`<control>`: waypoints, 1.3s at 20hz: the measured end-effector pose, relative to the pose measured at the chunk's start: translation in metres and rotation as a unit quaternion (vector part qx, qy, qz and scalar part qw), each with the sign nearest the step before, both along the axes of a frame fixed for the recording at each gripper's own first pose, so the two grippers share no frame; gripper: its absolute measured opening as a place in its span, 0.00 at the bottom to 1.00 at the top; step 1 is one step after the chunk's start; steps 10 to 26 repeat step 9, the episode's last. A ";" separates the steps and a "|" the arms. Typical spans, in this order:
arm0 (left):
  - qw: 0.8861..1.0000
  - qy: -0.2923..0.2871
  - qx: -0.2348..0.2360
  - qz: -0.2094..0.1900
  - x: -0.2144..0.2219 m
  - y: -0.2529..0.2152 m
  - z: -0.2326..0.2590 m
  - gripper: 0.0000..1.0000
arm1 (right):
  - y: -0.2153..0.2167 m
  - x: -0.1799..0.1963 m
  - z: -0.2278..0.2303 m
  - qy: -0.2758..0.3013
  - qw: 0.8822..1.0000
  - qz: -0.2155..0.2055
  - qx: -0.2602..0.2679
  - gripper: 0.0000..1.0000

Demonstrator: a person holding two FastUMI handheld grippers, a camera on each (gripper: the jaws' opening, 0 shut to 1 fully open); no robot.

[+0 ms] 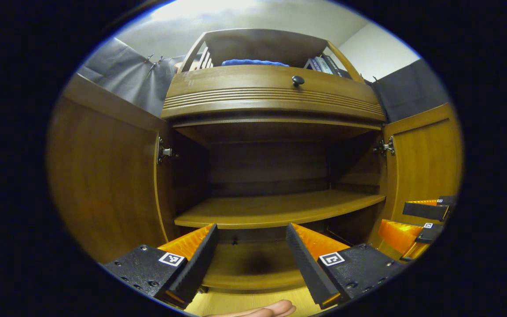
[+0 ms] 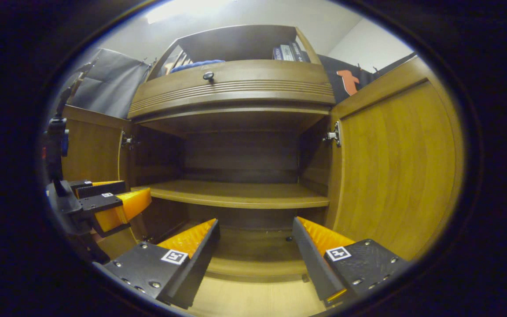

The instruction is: Open the right door of the double-door shoe cabinet with the right hand, and open the left door with the left hand.

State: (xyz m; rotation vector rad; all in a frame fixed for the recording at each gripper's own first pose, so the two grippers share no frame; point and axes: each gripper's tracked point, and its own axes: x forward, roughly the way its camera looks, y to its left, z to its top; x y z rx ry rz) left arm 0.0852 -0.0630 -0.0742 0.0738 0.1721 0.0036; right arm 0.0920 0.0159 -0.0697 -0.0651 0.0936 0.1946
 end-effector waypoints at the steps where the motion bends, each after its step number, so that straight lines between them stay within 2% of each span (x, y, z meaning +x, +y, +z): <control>1: 1.000 -0.001 0.001 0.000 0.000 0.000 0.001 0.94 | -0.001 -0.002 0.000 -0.002 1.000 0.000 0.001 0.98; 9: 1.000 0.000 -0.003 0.000 -0.002 -0.008 0.000 0.94 | -0.009 -0.016 0.002 -0.006 1.000 -0.002 0.013 0.98; 26: 1.000 0.000 -0.003 0.000 -0.002 -0.008 0.000 0.94 | -0.009 -0.016 0.002 -0.006 1.000 -0.002 0.013 0.98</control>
